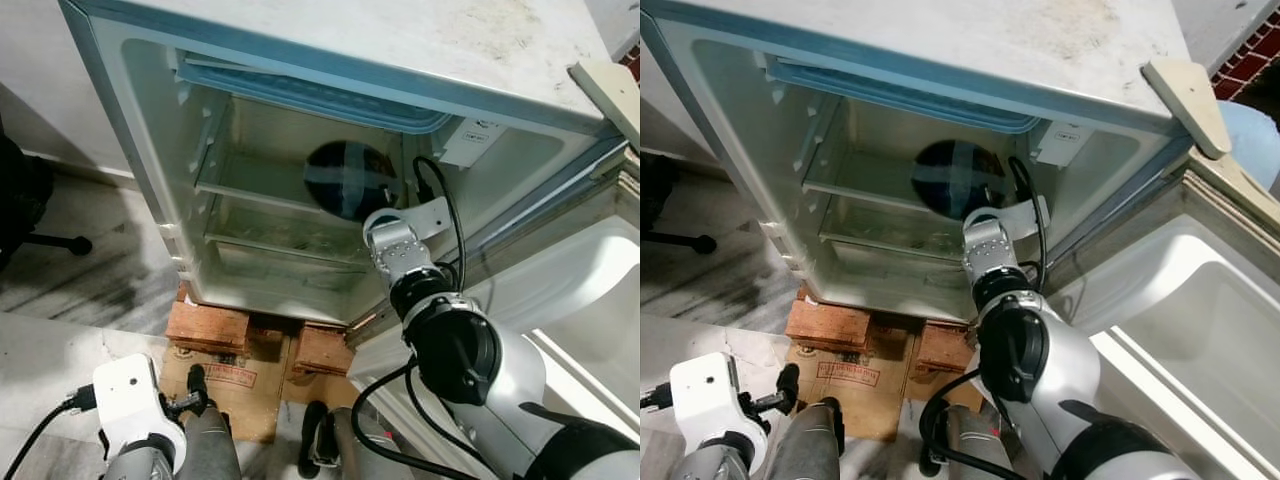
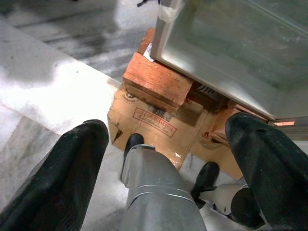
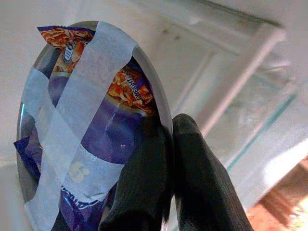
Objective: Restocking fridge
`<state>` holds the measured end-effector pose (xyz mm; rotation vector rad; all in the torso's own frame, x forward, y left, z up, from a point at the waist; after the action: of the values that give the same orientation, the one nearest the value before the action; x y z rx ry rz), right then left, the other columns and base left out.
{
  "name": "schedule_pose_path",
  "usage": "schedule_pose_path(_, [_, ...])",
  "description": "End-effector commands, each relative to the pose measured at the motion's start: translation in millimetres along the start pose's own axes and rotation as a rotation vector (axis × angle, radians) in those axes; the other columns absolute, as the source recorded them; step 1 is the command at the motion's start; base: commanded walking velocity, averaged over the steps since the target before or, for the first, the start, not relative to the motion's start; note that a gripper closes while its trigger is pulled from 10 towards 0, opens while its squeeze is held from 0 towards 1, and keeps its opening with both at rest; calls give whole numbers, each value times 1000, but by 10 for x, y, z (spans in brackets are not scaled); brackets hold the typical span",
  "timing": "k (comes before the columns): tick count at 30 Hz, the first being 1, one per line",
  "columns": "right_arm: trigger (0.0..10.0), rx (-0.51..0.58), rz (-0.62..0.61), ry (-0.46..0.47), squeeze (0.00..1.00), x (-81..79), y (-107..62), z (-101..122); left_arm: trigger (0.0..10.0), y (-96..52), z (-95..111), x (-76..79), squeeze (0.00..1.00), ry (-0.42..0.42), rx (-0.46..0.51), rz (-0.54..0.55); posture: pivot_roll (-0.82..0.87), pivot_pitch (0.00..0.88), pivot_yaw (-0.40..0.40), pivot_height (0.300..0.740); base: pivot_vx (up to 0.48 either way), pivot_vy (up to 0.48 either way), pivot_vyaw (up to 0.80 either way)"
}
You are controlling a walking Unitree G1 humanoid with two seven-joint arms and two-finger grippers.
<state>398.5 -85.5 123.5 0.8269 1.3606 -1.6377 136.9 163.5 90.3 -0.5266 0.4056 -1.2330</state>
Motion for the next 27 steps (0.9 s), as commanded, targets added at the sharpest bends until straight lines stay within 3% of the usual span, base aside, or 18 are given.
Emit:
schedule_pose_path(1, [10000,6,58,42,1000,-80,7,58,10000,49,97,163,0,-87,23,-33,262,229,-183,740,0,0,0])
schedule_pose_path(11, [10000,24,84,-65,1000,-114,11,96,10000,79,119,162,0,-88,33,-24,268,219,-188,740,0,0,0])
schedule_pose_path(12, [10000,21,87,-51,0,-116,11,95,10000,83,121,157,0,-87,34,-22,267,219,-189,740,0,0,0])
schedule_pose_path(17, [10000,13,103,-63,0,-136,9,82,10000,93,113,150,0,-87,30,-19,267,213,-187,740,0,0,0])
schedule_pose_path(18, [10000,13,105,-62,776,-131,10,84,10000,106,121,156,0,-87,31,-21,267,211,-187,740,0,0,0])
schedule_pose_path(19, [10000,13,104,-63,776,-129,10,84,10000,112,125,158,0,-87,32,-21,267,210,-187,740,0,0,0])
schedule_pose_path(20, [10000,13,105,-67,1000,-127,10,86,10000,117,131,160,0,-86,34,-22,266,209,-187,740,0,0,0])
schedule_pose_path(23, [10000,17,144,-111,1000,-169,6,91,10000,145,149,161,0,-85,42,-24,260,197,-185,740,0,0,0])
schedule_pose_path(27, [10000,25,231,-270,1000,-265,-7,94,10000,200,172,172,0,-84,53,-29,250,178,-186,740,0,0,0])
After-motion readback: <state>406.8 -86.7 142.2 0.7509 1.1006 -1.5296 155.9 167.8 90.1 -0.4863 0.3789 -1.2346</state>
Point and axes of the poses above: a point about 5 cm out from each wrist's last joint towards the gripper, its own y axis pointing out of the wrist towards the gripper, its own z axis along the axis of the wrist's last joint, x = y × z, the point moved 1 cm from there along y, pointing out of the wrist towards the gripper, and after that the axes turned 7 degrees about y, right-handed, at the moved point
